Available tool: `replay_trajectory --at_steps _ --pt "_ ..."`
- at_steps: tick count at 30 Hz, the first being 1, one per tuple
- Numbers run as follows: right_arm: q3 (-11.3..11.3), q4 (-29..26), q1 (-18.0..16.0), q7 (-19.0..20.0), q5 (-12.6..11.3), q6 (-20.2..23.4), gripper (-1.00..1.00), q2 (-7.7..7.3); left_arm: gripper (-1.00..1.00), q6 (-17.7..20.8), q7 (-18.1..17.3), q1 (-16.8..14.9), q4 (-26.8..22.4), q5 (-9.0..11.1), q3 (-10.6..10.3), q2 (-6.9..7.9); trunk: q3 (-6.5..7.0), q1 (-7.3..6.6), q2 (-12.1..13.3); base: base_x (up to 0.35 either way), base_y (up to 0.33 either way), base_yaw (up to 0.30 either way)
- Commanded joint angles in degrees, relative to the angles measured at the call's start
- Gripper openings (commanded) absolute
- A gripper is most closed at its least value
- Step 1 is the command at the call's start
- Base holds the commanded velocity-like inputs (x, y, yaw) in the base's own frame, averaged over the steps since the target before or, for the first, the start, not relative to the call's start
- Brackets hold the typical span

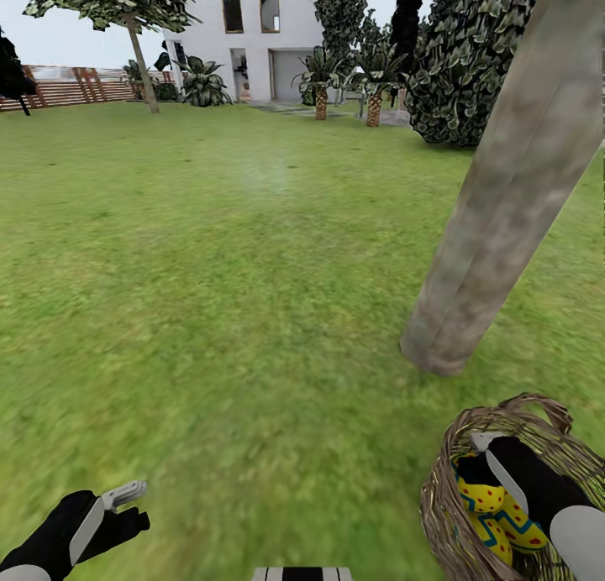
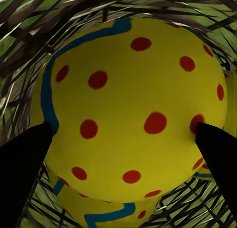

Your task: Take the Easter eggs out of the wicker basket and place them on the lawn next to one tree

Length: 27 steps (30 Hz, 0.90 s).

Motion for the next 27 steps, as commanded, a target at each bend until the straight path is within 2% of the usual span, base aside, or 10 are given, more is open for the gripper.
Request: replay_trajectory --at_steps 1,6,12,16,19,20,21,24,27 --pt "0.29 -0.06 -0.04 0.07 -0.32 0.21 -1.00 -0.07 1.00 0.31 -0.11 -0.02 -0.07 0.05 0.23 -0.02 0.18 -0.03 0.00 0.000 0.000 0.000" --pt "0.27 0.21 -0.04 0.07 -0.32 0.21 -1.00 -0.06 1.00 0.31 -0.11 -0.02 -0.07 -0.08 0.17 -0.02 0.40 -0.06 0.01 -0.029 0.000 0.000" --pt "0.27 0.35 -0.04 0.07 -0.32 0.21 -1.00 -0.06 1.00 0.38 -0.11 -0.02 -0.07 -0.05 0.15 -0.02 0.40 -0.06 0.01 -0.318 0.000 0.000" --pt "0.27 1.50 -0.04 0.29 -0.39 -0.07 -1.00 -0.13 1.00 0.32 -0.11 -0.02 -0.05 -0.13 0.15 -0.02 0.40 -0.06 0.01 -0.079 0.000 0.000" --pt "0.52 0.75 -0.09 0.40 -0.55 0.22 -1.00 -1.02 1.00 -0.07 -0.20 0.07 -0.95 -0.13 -0.11 0.95 0.41 -0.07 0.01 0.000 0.000 0.000" --pt "0.51 1.02 -0.07 0.37 -0.55 0.21 -1.00 -1.03 1.00 -0.08 -0.21 0.10 -0.90 -0.14 -0.03 1.28 0.41 -0.07 0.01 0.000 0.000 0.000" --pt "0.43 1.32 -0.05 0.30 -0.41 0.18 -1.00 -0.69 1.00 -0.11 -0.20 0.14 -0.88 -0.19 0.13 0.99 0.41 -0.07 0.01 0.000 0.000 0.000" --pt "0.38 2.01 -0.04 0.12 0.78 0.13 -1.00 0.28 1.00 -0.08 -0.20 0.16 -0.93 -0.25 0.33 0.45 0.41 -0.07 0.01 0.000 0.000 0.000" --pt "0.28 2.24 -0.06 0.16 3.98 0.13 -1.00 1.21 1.00 -0.12 -0.20 0.16 -0.94 -0.23 0.40 0.42 0.41 -0.07 0.01 0.000 0.000 0.000"
